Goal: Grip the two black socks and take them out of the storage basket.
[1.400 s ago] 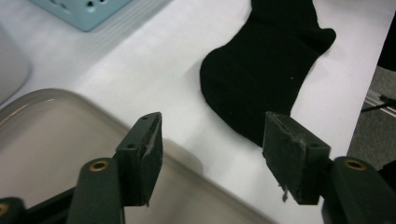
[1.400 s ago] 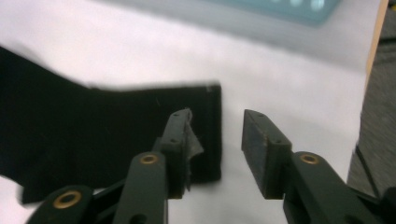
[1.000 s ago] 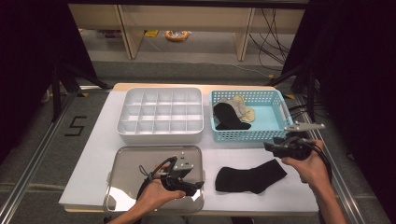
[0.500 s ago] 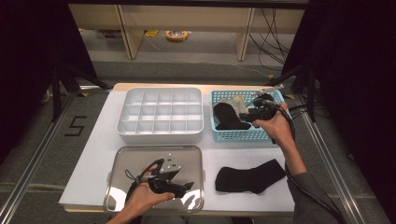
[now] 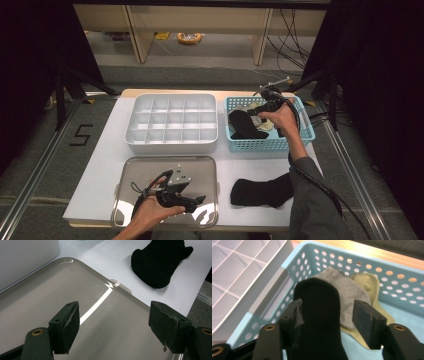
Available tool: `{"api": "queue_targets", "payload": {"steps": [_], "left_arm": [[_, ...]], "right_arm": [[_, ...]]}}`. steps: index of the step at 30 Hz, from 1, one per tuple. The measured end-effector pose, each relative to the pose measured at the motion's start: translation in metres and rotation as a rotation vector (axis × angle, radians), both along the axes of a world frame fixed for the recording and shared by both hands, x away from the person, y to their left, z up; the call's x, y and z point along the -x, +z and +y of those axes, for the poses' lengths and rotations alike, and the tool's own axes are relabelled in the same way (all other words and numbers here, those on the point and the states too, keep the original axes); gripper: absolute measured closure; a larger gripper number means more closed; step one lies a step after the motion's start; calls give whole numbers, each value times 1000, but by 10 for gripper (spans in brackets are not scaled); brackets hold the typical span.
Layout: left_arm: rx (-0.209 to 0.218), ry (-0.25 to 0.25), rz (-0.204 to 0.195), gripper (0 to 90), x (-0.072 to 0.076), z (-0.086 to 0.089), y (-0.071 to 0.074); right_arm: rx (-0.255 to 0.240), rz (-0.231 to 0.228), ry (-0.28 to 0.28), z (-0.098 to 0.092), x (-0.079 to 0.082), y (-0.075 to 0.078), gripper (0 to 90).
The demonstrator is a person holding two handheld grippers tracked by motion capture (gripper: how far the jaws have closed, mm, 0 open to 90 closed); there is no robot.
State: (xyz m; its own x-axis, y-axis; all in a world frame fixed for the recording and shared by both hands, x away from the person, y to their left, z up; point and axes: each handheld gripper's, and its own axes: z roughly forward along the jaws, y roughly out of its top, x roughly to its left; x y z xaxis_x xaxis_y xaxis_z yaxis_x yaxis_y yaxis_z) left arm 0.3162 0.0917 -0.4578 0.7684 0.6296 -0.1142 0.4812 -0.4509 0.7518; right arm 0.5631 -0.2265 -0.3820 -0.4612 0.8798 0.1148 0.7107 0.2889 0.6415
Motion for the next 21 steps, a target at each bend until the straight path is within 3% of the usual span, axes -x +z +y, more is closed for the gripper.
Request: {"api": "queue_targets", "payload": {"steps": [1, 3, 6, 7, 10, 13, 16, 18, 21], "left_arm": [[-11, 6, -4, 246, 0, 0, 0], [-2, -2, -4, 246, 0, 0, 0], [-6, -7, -3, 246, 0, 1, 1], [-2, -4, -4, 246, 0, 1, 1], [2, -5, -6, 246, 0, 0, 1], [0, 0, 4, 246, 1, -1, 0], [4, -4, 4, 246, 2, -2, 0], [3, -6, 2, 245, 2, -2, 0], [0, -10, 8, 246, 3, -1, 0]], "right_arm": [[-9, 12, -3, 1, -2, 1, 411], [-11, -15, -1, 2, -10, -3, 405], [1, 42, -14, 6, -18, -5, 398], [-27, 68, -34, 9, -18, -7, 397], [12, 47, -3, 7, -26, -14, 398], [19, 80, -18, 11, -30, -21, 408], [34, 84, -12, 12, -34, -30, 415], [27, 125, -50, 16, -37, -33, 425], [27, 153, -45, 18, -39, -38, 435]]}}
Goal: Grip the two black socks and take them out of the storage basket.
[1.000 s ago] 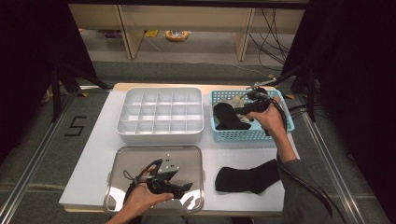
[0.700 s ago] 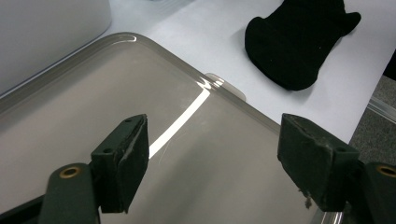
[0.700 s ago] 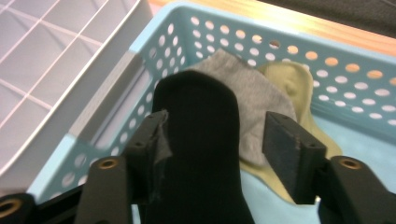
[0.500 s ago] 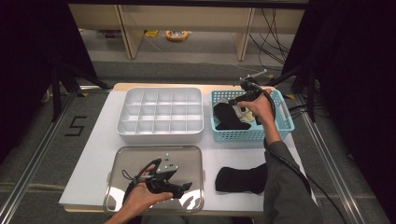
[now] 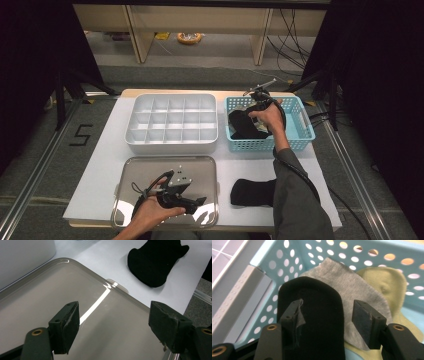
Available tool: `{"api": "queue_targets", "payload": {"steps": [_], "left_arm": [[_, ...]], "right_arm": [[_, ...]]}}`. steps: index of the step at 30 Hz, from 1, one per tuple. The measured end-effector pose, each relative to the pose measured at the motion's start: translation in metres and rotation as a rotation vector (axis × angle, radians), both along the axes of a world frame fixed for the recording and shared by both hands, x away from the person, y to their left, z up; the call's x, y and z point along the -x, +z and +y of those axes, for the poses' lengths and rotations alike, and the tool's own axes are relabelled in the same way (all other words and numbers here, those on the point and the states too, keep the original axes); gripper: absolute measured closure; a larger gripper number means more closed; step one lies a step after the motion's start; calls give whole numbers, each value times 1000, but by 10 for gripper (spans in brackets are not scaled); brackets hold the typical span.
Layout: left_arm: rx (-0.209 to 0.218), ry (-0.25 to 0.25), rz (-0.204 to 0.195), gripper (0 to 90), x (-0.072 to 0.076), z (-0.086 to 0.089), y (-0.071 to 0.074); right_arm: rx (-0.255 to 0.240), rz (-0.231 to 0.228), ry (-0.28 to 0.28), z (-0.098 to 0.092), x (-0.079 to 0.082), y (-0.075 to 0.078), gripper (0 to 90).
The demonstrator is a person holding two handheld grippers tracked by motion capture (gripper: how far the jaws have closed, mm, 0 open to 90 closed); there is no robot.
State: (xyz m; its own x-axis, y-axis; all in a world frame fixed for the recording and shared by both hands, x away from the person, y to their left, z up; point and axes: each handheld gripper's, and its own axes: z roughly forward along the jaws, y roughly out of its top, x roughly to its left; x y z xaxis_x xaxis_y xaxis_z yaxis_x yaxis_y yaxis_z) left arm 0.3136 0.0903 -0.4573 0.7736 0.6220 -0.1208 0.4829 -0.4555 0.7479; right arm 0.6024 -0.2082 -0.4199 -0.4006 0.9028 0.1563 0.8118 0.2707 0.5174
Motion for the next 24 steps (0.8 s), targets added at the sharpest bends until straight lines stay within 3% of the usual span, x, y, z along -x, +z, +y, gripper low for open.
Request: {"api": "queue_targets", "payload": {"steps": [2, 5, 7, 8, 12, 13, 14, 15, 16, 17, 18, 24], "left_arm": [[-3, 5, -3, 246, 0, 0, 0], [2, -2, -1, 246, 1, -1, 0], [-6, -10, -8, 247, 0, 0, 0], [-9, -12, -13, 246, 0, -1, 0], [-5, -3, -5, 247, 2, -2, -1], [-16, -17, -12, 247, 1, -1, -1], [-18, -18, -16, 247, 1, -1, 0], [-19, -20, -16, 247, 1, -1, 0], [-19, -19, -18, 249, 1, -1, 0], [-22, -18, -21, 250, 1, -1, -1], [-27, -17, -20, 251, 0, -1, -1], [-16, -12, -17, 254, 1, -2, -2]], "right_arm": [[6, 0, 16, 1, -1, -2, 436], [28, 38, -28, 4, -4, -6, 441], [22, 31, -5, 4, -6, -7, 440], [35, 42, -39, 5, -7, -8, 437], [48, 69, -18, 8, -10, -16, 461], [30, 82, -7, 9, -10, -16, 532], [68, 56, 19, 7, -10, -19, 586], [36, 93, -10, 12, -9, -17, 658], [34, 66, 29, 11, -9, -18, 739], [41, 100, -4, 14, -7, -15, 800], [53, 80, 19, 12, -7, -15, 840], [32, 46, 16, 12, 1, 5, 874]]}}
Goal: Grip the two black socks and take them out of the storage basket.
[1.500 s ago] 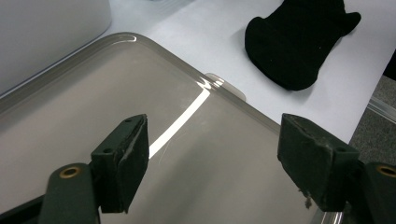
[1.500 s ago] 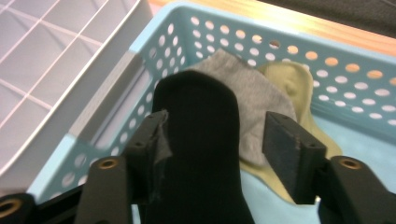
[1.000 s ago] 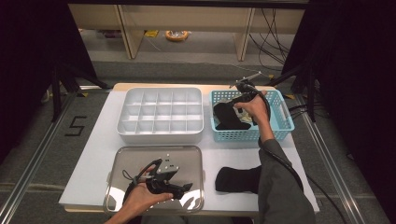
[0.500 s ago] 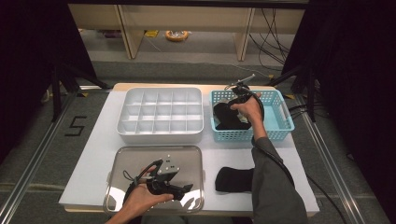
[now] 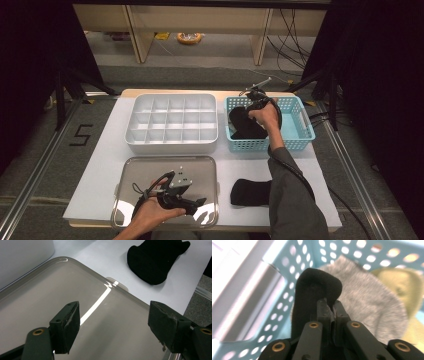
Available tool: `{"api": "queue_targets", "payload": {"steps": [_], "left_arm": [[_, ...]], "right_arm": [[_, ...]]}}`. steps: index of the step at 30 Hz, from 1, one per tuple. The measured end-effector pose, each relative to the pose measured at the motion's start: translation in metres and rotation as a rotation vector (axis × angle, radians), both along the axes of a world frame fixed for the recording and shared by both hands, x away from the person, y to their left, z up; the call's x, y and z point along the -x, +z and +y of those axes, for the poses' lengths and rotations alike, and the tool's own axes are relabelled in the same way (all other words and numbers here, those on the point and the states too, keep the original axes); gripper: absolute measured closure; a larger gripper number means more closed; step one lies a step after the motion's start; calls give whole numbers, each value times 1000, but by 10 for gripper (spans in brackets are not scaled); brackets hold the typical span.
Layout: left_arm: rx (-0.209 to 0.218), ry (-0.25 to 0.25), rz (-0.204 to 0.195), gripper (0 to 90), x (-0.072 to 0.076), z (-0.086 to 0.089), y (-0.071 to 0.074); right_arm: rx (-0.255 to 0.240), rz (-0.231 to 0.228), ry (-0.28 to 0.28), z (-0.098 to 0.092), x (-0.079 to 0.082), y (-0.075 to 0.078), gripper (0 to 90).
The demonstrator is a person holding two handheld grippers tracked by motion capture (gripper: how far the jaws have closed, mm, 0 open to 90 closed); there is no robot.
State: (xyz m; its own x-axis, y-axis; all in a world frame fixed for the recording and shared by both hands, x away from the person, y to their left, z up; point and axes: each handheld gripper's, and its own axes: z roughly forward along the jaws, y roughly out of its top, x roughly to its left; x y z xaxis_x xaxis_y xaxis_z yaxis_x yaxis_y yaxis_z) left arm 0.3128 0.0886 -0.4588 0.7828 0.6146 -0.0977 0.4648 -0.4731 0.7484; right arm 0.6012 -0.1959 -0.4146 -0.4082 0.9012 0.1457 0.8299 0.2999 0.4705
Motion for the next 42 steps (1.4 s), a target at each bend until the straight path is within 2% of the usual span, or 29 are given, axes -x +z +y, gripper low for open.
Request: {"api": "queue_targets", "payload": {"steps": [2, 3, 4, 6, 7, 8, 9, 11, 13, 14, 16, 17, 18, 20, 22, 23, 25, 26, 27, 28, 34, 35, 37, 40, 41, 42], "left_arm": [[-8, -6, -1, 254, 0, 1, 0], [7, 11, 8, 254, 1, 0, 0], [-13, 6, 1, 254, 0, 1, 0], [-15, 7, -3, 254, -1, 1, 0], [-21, -2, -11, 254, -2, 2, 0], [-15, 11, 0, 254, -1, 1, 0], [-14, 13, 1, 254, -1, 1, 0], [-16, 4, 0, 254, -1, 1, 0], [-18, 5, 1, 254, -1, 1, 0], [-16, 10, 4, 254, -1, 1, 0], [-16, 11, 3, 253, -1, 1, 0], [-17, 10, 3, 253, -1, 1, 0], [-17, 11, 3, 253, -1, 1, 0], [-5, 9, 9, 253, 0, 0, -1], [-18, 8, 1, 254, -1, 1, 0], [-23, -1, -5, 253, -1, 1, 0], [-19, 6, 0, 254, -1, 1, 0], [-20, -2, -7, 254, -1, 1, 0], [-18, -6, -3, 254, -1, 2, 1], [-13, -2, -3, 254, -2, 1, 1], [-16, 2, -3, 253, -3, 2, 0], [-9, 7, 8, 253, -2, 2, -1], [-19, 7, 3, 253, -3, 3, 0], [-2, 12, 4, 253, -3, 3, 0], [-1, 13, 4, 253, -3, 3, 0], [-2, 8, 0, 253, -3, 3, 0]], "right_arm": [[-11, -49, 39, -4, 2, 7, 875], [-23, -53, 30, -4, 5, 13, 874], [-25, -77, 40, -7, 6, 17, 874], [-47, -94, 38, -10, 11, 27, 874], [-51, -129, 56, -14, 14, 34, 874], [-64, -120, 37, -14, 17, 39, 874], [-84, -160, 62, -18, 20, 47, 874], [-94, -191, 67, -22, 27, 62, 874], [-107, -201, 45, -23, 35, 76, 875], [-110, -220, 62, -27, 38, 84, 875], [-129, -235, 42, -29, 47, 101, 875], [-139, -253, 57, -32, 51, 111, 875], [-140, -304, 83, -34, 53, 117, 876], [-152, -326, 74, -35, 61, 131, 876], [-149, -355, 79, -39, 69, 146, 876], [-150, -355, 76, -40, 73, 153, 876], [-154, -388, 75, -44, 78, 163, 877], [-161, -391, 70, -45, 83, 170, 876], [-160, -400, 71, -47, 86, 174, 877], [-155, -431, 92, -49, 87, 177, 876], [-173, -489, 102, -59, 114, 205, 877], [-173, -502, 103, -61, 121, 210, 876], [-184, -514, 108, -64, 131, 215, 876], [-190, -538, 126, -69, 146, 218, 876], [-196, -531, 124, -71, 152, 219, 876], [-197, -548, 137, -74, 158, 219, 876]]}}
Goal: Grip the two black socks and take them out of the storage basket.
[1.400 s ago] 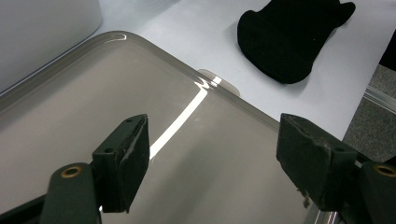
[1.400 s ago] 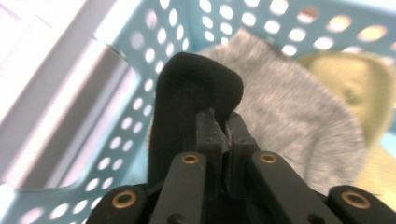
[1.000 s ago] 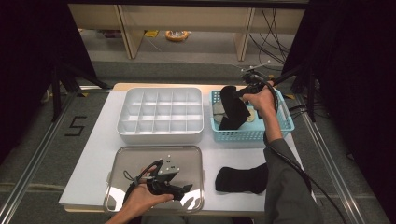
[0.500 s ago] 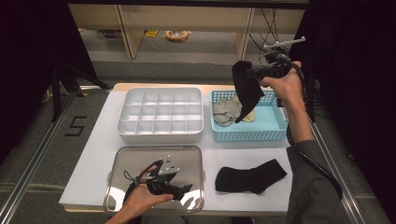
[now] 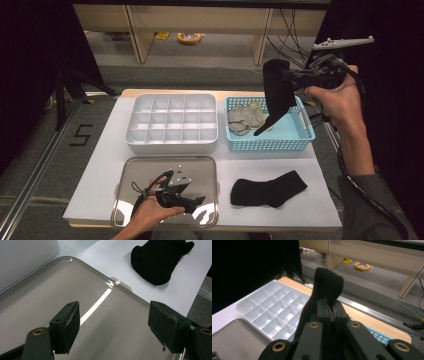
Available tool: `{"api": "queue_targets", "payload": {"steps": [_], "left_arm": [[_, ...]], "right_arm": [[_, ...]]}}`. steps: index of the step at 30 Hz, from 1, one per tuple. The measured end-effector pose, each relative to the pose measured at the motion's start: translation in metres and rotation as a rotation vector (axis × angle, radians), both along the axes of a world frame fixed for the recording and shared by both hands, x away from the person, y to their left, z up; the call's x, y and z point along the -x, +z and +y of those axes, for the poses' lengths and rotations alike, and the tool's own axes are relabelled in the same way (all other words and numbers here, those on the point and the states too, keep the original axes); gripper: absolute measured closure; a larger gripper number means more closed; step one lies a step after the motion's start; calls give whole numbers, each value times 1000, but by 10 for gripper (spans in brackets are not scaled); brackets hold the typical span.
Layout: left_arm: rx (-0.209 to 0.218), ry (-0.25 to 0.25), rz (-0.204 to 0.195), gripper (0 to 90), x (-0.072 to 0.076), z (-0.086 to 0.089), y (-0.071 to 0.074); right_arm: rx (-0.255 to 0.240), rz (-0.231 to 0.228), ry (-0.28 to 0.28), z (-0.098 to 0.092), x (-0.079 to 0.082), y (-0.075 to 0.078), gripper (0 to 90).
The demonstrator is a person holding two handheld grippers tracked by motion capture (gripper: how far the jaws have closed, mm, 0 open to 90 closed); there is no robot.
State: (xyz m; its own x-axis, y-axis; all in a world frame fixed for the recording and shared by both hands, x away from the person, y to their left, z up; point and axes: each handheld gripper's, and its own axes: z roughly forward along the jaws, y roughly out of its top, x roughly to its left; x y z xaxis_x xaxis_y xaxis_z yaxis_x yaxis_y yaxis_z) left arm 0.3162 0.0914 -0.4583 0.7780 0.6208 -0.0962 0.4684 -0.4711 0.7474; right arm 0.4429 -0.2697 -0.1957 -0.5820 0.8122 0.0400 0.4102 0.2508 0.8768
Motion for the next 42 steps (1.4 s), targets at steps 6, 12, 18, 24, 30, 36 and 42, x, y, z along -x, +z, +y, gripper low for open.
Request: {"api": "queue_targets", "payload": {"steps": [6, 12, 18, 24, 30, 36, 42], "left_arm": [[-7, 9, 4, 253, -1, 2, 1], [0, 4, -10, 253, 0, 2, 3], [-13, 13, -6, 253, -2, 3, 3], [-13, 2, -6, 254, -1, 2, 3], [-20, -3, -2, 253, 0, 1, 2], [-16, 1, -4, 253, 0, 0, 2], [-4, 1, -4, 253, 1, 0, 2]], "right_arm": [[-16, -21, 30, -11, 35, -11, 876], [-6, 16, -3, -28, 56, -36, 876], [-40, 29, -52, -47, 66, -64, 875], [-34, 31, -135, -62, 73, -88, 875], [18, 53, -154, -59, 89, -118, 874], [1, 78, -81, -33, 115, -157, 873], [-3, 87, -19, -8, 126, -172, 873]]}}
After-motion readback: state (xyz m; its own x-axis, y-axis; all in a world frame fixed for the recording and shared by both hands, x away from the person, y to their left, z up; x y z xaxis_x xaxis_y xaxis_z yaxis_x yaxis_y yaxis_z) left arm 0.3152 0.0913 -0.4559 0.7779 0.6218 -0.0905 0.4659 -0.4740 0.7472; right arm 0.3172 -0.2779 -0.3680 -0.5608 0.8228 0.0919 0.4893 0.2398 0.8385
